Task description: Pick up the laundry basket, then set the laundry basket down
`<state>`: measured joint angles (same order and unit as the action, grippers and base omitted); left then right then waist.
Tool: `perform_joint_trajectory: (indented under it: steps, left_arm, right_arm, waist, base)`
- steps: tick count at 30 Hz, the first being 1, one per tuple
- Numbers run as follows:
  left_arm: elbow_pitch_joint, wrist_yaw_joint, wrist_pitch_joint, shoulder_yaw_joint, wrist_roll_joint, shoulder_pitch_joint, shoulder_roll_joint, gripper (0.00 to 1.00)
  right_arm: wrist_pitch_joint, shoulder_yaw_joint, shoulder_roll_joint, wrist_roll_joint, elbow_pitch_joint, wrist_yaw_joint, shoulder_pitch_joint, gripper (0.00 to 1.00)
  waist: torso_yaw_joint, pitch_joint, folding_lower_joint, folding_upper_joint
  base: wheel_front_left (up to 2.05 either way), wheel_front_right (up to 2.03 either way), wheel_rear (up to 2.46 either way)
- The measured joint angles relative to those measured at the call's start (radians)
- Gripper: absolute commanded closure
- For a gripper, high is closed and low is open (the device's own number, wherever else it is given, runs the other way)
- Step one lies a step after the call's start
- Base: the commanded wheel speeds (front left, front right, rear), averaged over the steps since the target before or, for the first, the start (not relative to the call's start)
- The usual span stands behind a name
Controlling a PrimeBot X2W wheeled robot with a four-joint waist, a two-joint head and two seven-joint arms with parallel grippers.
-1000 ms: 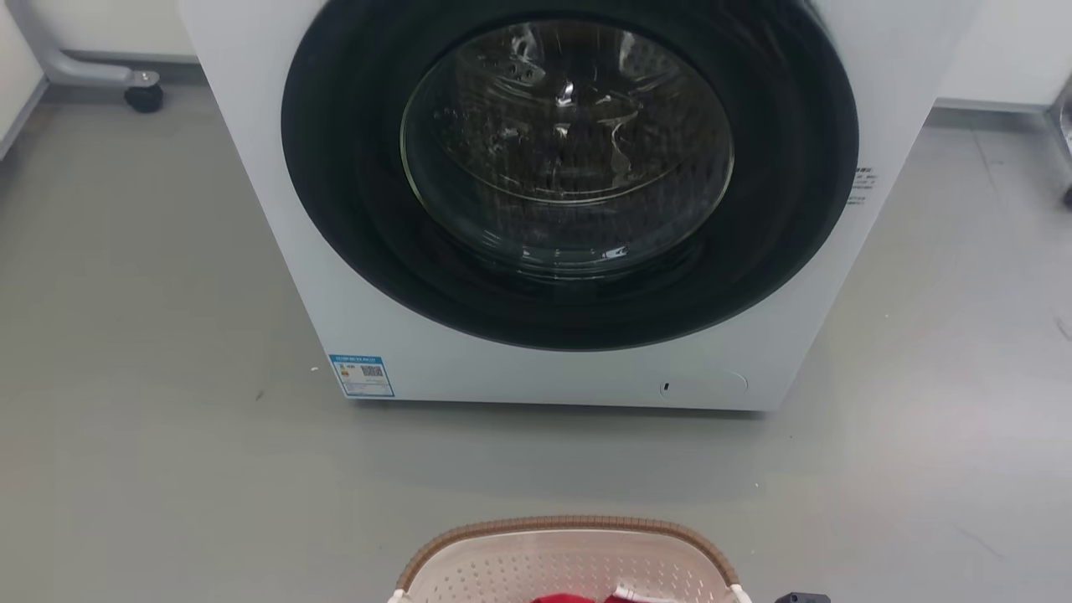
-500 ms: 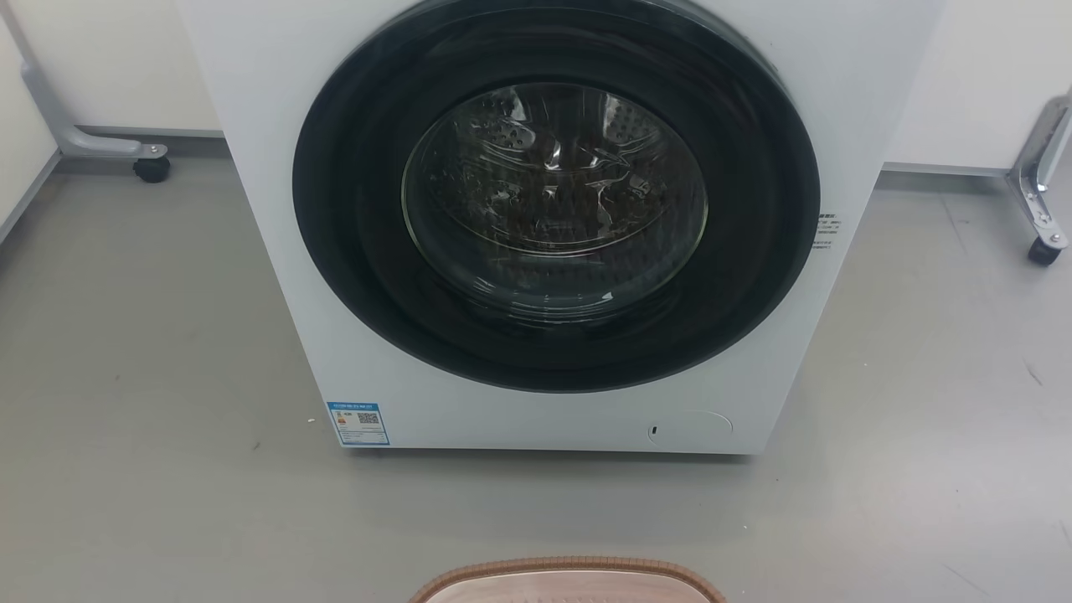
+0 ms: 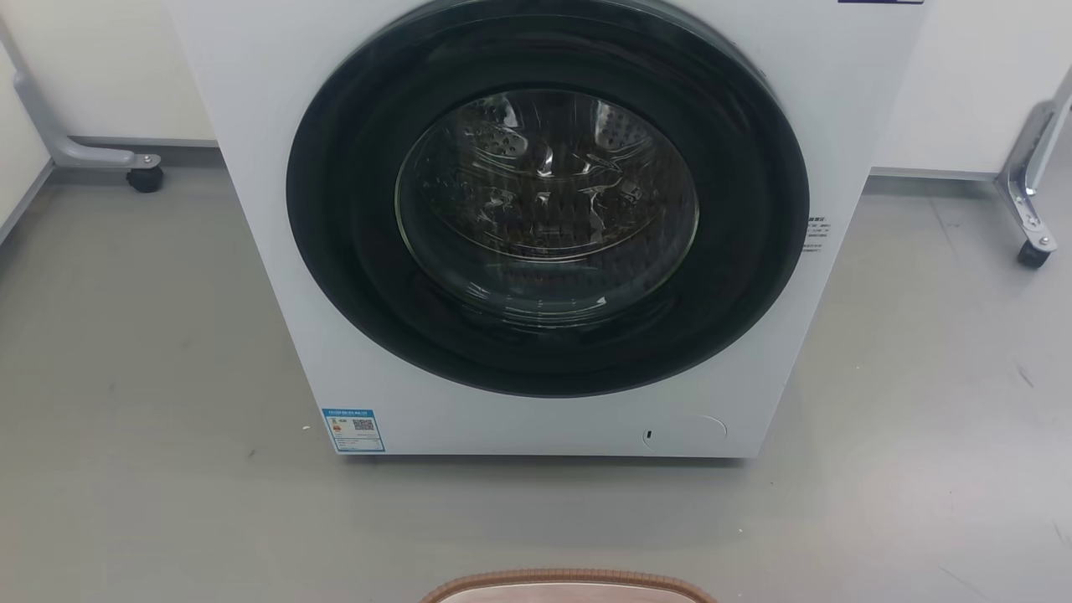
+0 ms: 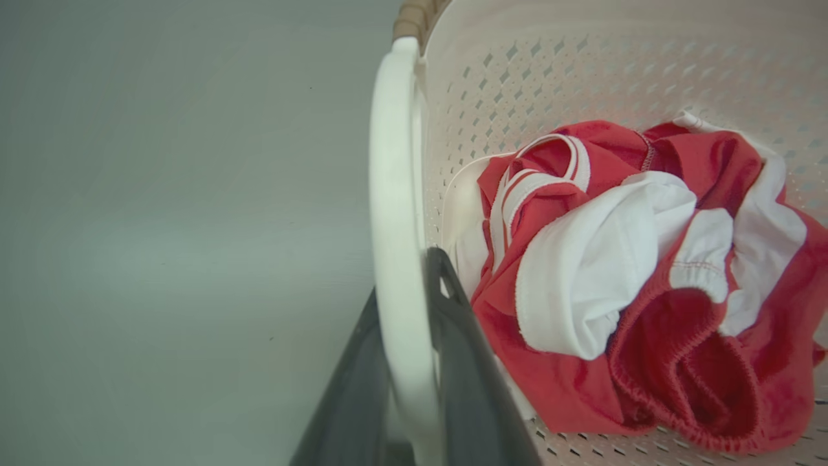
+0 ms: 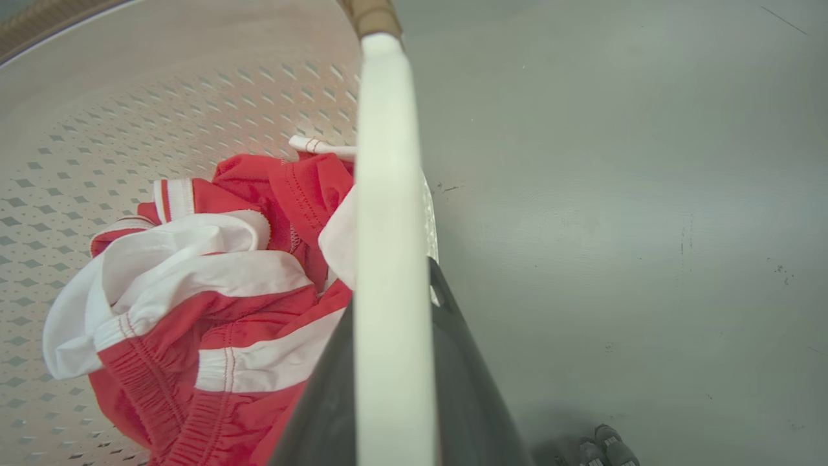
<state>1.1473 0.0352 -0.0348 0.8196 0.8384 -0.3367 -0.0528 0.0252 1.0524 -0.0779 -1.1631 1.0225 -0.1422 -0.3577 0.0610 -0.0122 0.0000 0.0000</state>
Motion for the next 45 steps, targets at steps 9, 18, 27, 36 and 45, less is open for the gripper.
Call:
perform_joint_trajectory:
  steps: [9,18,27,36,45]
  left_arm:
    - [-0.001,0.004,0.0,0.006,0.016,0.0,0.001,1.0]
    - [-0.001,0.009,0.0,0.016,0.021,0.0,0.002,1.0]
    - [-0.001,0.009,0.003,0.024,0.023,-0.004,0.002,1.0]
    - [0.002,0.009,0.007,0.028,0.032,-0.005,0.004,1.0]
    - [0.013,0.009,0.019,0.021,0.033,-0.069,0.004,1.0]
  right_arm:
    - [-0.009,0.017,0.003,-0.02,0.016,0.0,0.0,1.0]
    - [-0.009,0.035,0.004,-0.038,0.023,0.0,-0.003,1.0]
    - [-0.01,0.051,0.006,-0.056,0.04,0.0,-0.023,1.0]
    - [-0.015,0.064,0.007,-0.07,0.05,0.0,-0.029,1.0]
    - [-0.028,0.071,0.007,-0.079,0.049,0.0,-0.094,1.0]
  waist:
    - [0.003,0.005,0.0,0.0]
    - [0.003,0.015,0.0,0.0]
    - [0.002,0.023,0.0,0.0]
    - [0.0,0.038,0.0,0.0]
    - [-0.003,0.091,0.0,0.0]
  base:
    - [0.0,0.0,0.0]
    - [0.0,0.0,0.0]
    - [0.0,0.0,0.0]
    - [0.0,0.0,0.0]
    - [0.0,0.0,0.0]
